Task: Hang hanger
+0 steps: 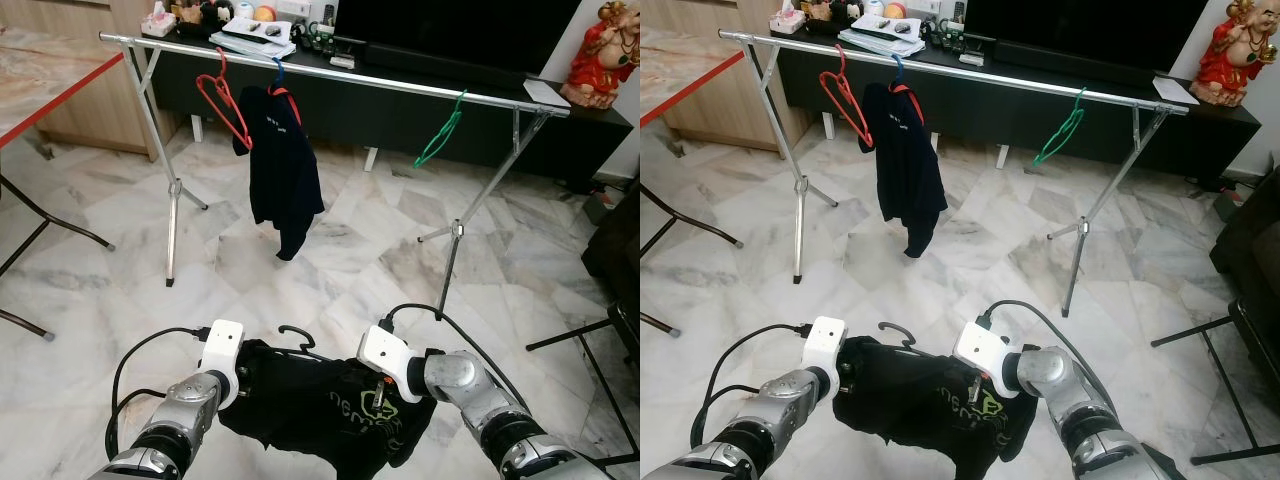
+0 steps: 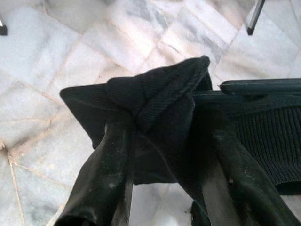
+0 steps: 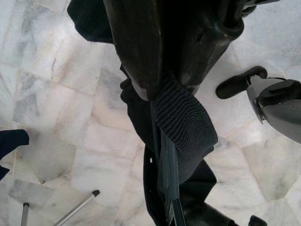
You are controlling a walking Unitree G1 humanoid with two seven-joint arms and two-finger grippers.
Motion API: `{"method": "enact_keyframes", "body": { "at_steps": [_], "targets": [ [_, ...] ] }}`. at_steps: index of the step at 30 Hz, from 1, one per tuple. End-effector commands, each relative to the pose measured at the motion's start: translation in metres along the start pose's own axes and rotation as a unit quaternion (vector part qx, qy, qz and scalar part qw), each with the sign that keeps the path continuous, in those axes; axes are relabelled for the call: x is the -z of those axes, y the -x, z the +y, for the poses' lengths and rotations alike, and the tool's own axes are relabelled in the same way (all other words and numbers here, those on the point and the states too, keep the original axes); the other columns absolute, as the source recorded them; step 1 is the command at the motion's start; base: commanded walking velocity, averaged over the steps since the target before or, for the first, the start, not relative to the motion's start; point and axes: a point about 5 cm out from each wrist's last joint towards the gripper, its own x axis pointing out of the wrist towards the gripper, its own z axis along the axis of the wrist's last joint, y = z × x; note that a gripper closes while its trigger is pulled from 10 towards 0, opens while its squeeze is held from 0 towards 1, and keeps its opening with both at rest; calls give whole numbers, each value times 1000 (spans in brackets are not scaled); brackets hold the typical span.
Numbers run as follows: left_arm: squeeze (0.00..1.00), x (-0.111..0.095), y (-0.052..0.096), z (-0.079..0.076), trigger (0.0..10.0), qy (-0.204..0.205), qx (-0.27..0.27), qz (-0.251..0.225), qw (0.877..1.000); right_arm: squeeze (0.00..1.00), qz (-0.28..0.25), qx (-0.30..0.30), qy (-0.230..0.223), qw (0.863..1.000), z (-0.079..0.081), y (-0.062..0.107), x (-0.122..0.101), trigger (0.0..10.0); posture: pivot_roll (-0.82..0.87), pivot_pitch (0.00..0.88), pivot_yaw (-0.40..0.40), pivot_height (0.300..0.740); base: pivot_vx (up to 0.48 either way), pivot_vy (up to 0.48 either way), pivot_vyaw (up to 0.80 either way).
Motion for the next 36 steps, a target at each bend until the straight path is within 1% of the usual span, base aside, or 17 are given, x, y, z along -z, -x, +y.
{"method": "enact_keyframes", "body": {
  "at_steps": [1,12,16,19,24,25,26,29,33,34,36],
  "targets": [
    [0,1,0,-2,0,2,-3,0,1000,0,-16,14,9,1000,-8,6,-5,10000,29,78,-160,740,0,0,0],
    [0,0,0,1,0,2,-26,-10,1000,0,-10,11,7,1000,-5,7,0,10000,26,78,-160,740,0,0,0],
    [0,1,1,5,0,-11,-41,-7,999,0,-3,12,10,1000,-6,9,3,10000,24,83,-161,740,0,0,0],
    [0,1,1,8,0,-9,-48,-7,999,0,1,12,11,1000,-7,11,4,10000,23,86,-161,740,0,0,0],
    [0,1,3,19,0,-2,-92,-7,996,0,13,-2,15,1000,-5,13,8,10000,20,94,-162,740,0,0,0],
    [0,2,5,24,0,-1,-113,-4,994,0,14,-5,18,1000,-5,15,10,10000,17,98,-164,740,0,0,0],
    [0,2,5,24,0,-1,-113,-4,994,0,14,-5,18,1000,-5,15,10,10000,17,98,-164,740,0,0,0],
    [0,4,6,30,0,-1,-139,5,990,0,14,-9,16,1000,-5,17,12,10000,12,103,-165,740,0,0,0],
    [0,7,9,38,0,7,-172,12,985,0,16,-34,13,999,-2,21,16,10000,7,104,-166,740,0,0,0],
    [0,7,11,43,0,12,-191,11,981,0,24,-50,16,998,0,24,19,10000,6,107,-169,740,0,0,0],
    [0,7,12,46,0,13,-205,11,979,0,32,-58,18,998,1,25,22,10000,6,108,-170,740,0,0,0]
  ]
}}
